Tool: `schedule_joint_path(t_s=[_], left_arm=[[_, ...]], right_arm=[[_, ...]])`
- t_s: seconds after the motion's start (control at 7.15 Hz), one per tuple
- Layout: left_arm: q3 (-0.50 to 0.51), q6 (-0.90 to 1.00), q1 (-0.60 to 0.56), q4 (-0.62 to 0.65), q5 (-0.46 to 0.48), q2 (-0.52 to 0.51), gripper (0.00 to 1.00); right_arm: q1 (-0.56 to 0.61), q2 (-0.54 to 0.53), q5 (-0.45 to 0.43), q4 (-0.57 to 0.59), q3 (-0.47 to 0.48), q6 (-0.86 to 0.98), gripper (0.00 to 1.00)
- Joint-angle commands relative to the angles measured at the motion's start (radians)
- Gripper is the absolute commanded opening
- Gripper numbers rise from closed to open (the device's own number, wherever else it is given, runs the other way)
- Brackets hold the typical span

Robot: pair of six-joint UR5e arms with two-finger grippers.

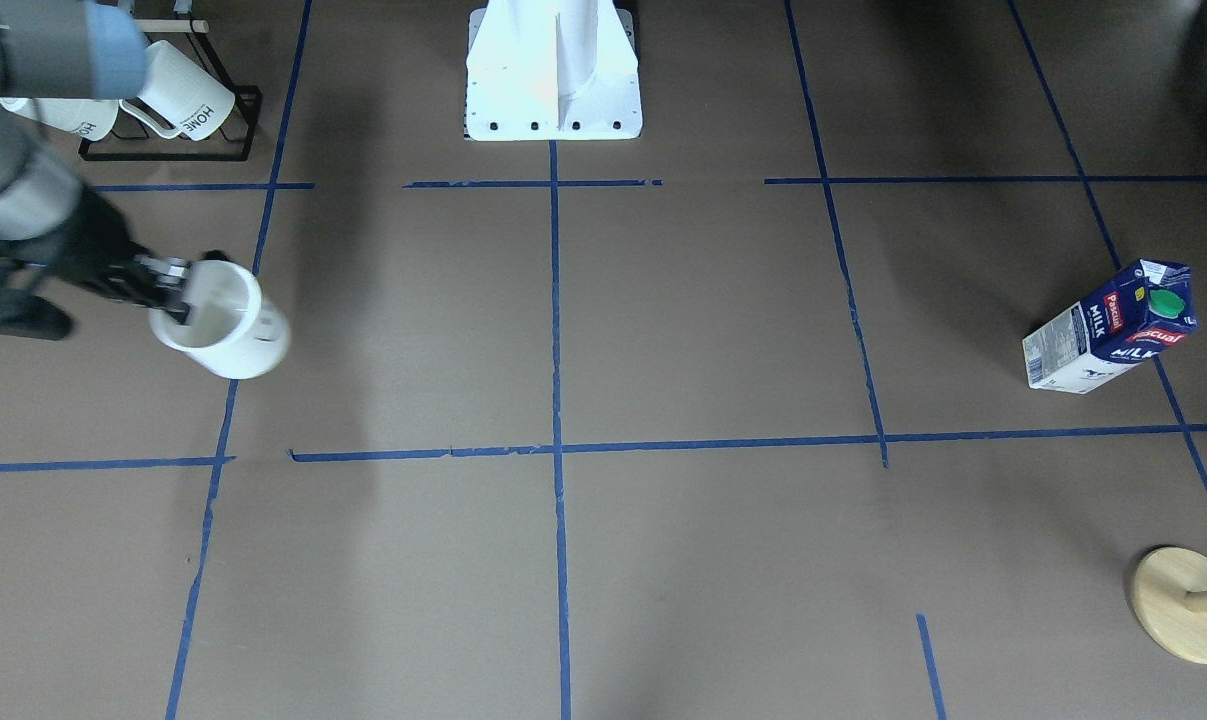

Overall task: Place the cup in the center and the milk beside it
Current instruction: 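Carry the white mug with the right gripper to the table center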

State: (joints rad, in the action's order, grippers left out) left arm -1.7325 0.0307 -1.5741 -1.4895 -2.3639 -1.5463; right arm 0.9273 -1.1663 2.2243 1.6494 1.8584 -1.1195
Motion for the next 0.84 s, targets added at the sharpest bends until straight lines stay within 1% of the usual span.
schedule_joint_path(t_s=[0.0,0.28,0.42,0.56,0.7], left_arm=[[0.001,0.0,0.0,0.0,0.0,0.002,1.0],[0.001,0.0,0.0,0.0,0.0,0.002,1.0],[-0.001,0.0,0.0,0.0,0.0,0.002,1.0],[-0.001,0.0,0.0,0.0,0.0,0.002,1.0],[0.001,0.0,0.0,0.0,0.002,0.002,1.0]], right_arm=[[-0.128,0.275,-0.072,0.004,-0.233,-0.311,0.0],[-0.171,0.325,-0.103,0.001,-0.303,-0.329,0.0],[-0.191,0.371,-0.118,-0.003,-0.35,-0.373,0.0],[-0.212,0.394,-0.144,-0.051,-0.39,-0.42,0.0],[-0.228,0.402,-0.146,-0.103,-0.416,-0.462,0.0]])
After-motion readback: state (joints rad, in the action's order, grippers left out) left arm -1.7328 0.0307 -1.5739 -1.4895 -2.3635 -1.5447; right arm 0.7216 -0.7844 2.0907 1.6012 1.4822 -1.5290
